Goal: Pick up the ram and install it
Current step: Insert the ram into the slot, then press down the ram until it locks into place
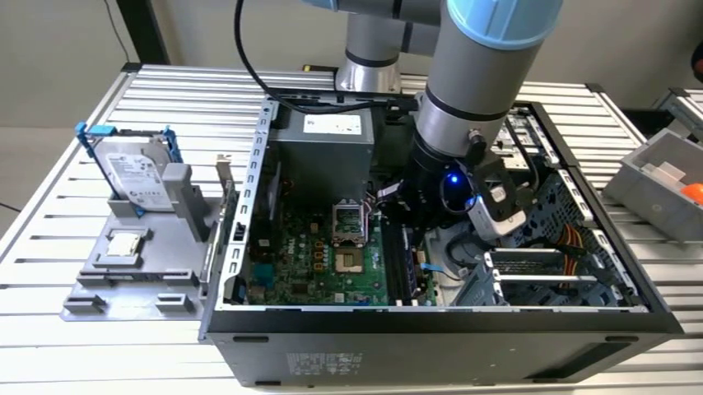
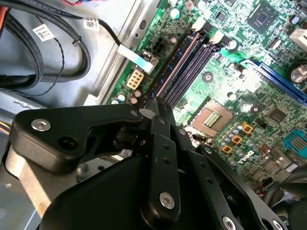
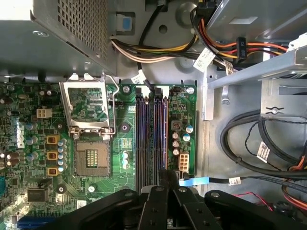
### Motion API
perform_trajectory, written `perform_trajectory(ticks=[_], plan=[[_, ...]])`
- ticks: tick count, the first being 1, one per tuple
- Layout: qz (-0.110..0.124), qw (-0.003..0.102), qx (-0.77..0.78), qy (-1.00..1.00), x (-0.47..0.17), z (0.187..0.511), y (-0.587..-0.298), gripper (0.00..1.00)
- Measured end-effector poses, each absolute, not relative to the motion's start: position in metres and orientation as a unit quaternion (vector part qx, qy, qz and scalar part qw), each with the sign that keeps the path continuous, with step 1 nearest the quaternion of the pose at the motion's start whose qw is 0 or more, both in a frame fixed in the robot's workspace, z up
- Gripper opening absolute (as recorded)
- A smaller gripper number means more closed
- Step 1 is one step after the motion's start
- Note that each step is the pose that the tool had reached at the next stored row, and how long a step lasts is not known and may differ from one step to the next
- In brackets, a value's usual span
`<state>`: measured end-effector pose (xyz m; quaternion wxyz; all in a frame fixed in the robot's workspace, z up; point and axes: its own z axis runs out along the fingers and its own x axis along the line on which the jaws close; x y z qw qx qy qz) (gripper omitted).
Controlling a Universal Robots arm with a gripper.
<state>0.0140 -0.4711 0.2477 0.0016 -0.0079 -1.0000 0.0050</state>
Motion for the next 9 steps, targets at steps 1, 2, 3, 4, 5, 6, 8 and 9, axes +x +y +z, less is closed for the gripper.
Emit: perform_trajectory(ticks=[1,2,3,4,5,6,8,9], plan=[[0.005,0.002,-0.008,-1.0,0.014,0.2477,-0.4711,0.0],[0.005,0.002,-0.008,-1.0,0.014,0.2477,-0.4711,0.0],[0.005,0.002,-0.008,-1.0,0.014,0.2477,-0.4711,0.0],[0.004,0.002,-0.008,-1.0,0.014,0.2477,-0.4711,0.0],[0.004,0.002,-0.008,-1.0,0.014,0.2477,-0.4711,0.0],[0.004,0.002,-0.008,-1.0,0.014,0.2477,-0.4711,0.0],[0.004,0.002,-0.008,-1.0,0.014,0.2477,-0.4711,0.0],[0.004,0.002,-0.008,-1.0,0.014,0.2477,-0.4711,0.0]])
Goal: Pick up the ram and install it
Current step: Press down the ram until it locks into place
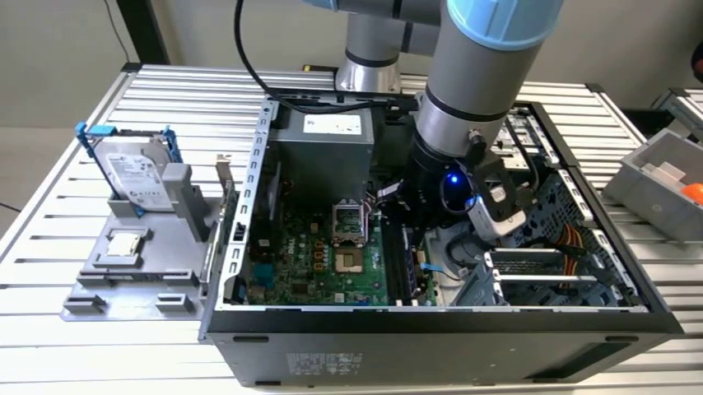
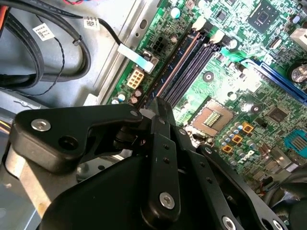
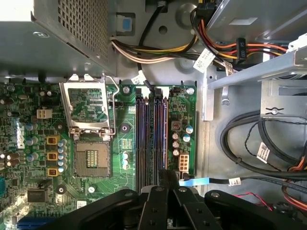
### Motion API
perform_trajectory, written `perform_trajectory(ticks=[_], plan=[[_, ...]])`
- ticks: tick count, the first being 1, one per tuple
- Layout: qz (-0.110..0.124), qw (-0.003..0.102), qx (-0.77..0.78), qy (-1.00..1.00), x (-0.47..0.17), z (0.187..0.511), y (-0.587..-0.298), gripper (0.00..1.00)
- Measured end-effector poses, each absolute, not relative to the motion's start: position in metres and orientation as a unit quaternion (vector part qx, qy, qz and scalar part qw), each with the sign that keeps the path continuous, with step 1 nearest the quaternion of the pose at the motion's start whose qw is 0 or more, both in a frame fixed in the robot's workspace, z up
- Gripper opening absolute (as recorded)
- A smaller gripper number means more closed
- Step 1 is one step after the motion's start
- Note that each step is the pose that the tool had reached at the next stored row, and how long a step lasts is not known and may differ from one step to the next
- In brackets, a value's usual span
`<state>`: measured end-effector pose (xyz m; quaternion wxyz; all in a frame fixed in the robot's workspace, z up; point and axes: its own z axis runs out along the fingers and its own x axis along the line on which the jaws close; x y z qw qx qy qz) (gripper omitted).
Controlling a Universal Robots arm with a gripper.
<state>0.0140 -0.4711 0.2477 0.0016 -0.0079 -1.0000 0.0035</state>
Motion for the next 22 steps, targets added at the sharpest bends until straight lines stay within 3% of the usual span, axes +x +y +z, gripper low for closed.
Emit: perform_trajectory(ticks=[22], plan=[[0.002,0.001,0.05,-0.999,0.014,0.2477,-0.4711,0.0]])
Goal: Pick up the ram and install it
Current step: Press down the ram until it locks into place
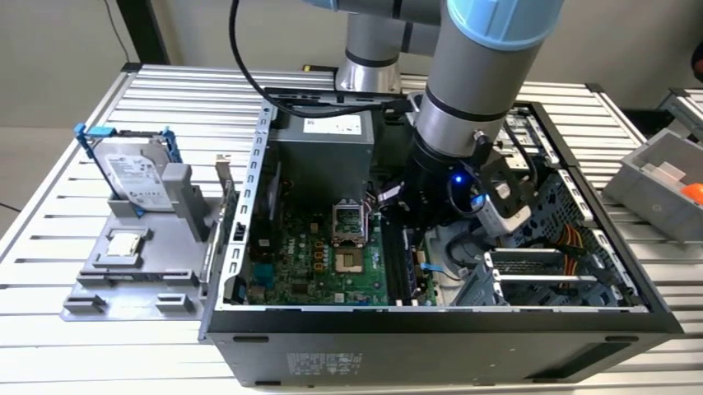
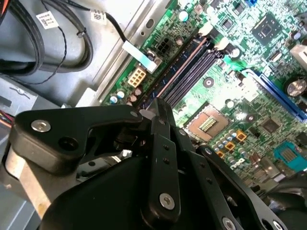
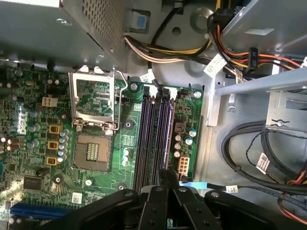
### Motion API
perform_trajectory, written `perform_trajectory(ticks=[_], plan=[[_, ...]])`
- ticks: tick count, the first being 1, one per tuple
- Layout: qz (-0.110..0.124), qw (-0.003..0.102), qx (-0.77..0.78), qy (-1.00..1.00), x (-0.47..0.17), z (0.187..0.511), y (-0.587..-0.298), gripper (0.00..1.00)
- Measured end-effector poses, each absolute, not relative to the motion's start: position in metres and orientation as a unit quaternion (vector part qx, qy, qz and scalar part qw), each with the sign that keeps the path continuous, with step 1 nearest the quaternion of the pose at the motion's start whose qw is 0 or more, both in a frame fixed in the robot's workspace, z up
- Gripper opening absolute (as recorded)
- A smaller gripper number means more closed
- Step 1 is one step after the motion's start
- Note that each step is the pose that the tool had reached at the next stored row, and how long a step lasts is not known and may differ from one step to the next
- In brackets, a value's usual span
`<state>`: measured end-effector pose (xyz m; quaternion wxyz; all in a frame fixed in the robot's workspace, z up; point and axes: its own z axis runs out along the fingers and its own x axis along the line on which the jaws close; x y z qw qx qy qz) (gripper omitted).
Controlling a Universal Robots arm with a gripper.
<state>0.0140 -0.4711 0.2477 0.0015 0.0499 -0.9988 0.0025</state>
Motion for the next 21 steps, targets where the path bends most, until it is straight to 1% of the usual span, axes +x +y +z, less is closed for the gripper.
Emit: perform_trajectory(ticks=[21], plan=[[-0.001,0.001,0.117,-0.993,0.014,0.2477,-0.4707,0.0]])
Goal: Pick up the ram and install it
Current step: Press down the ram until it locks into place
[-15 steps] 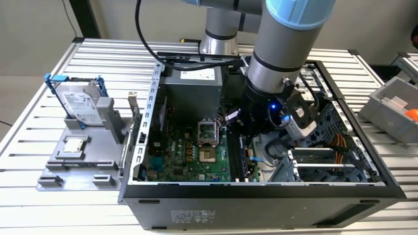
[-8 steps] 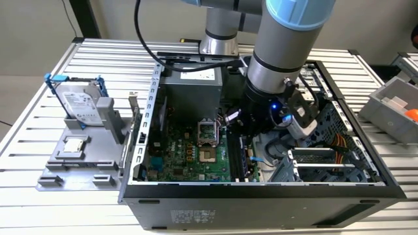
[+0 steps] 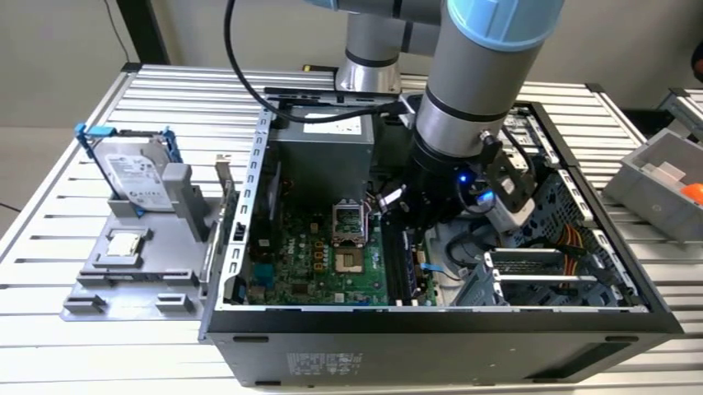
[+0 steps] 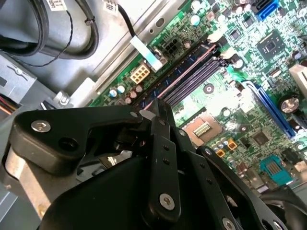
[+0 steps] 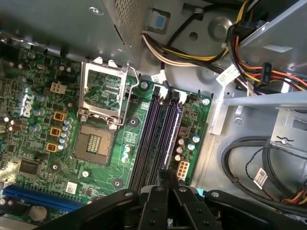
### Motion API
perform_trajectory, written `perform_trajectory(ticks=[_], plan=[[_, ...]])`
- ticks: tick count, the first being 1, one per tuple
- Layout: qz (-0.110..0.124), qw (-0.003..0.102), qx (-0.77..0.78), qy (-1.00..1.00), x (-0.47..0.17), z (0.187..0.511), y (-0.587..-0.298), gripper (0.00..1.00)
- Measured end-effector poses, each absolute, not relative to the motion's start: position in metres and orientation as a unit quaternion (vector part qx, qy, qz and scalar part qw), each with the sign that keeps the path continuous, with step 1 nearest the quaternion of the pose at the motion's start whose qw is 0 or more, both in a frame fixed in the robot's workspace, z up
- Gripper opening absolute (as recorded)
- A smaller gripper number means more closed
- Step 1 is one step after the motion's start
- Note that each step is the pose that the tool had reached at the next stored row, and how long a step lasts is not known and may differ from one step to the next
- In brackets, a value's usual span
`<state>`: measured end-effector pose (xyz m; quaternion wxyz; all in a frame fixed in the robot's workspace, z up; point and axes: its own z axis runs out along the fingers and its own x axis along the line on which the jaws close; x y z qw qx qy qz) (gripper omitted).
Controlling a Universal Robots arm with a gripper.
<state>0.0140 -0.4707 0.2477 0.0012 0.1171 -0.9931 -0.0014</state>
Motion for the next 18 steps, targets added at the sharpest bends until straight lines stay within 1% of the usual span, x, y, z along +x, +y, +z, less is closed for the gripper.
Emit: perform_trajectory(ticks=[18], plan=[[-0.001,0.001,0.163,-0.987,0.014,0.2477,-0.4699,0.0]])
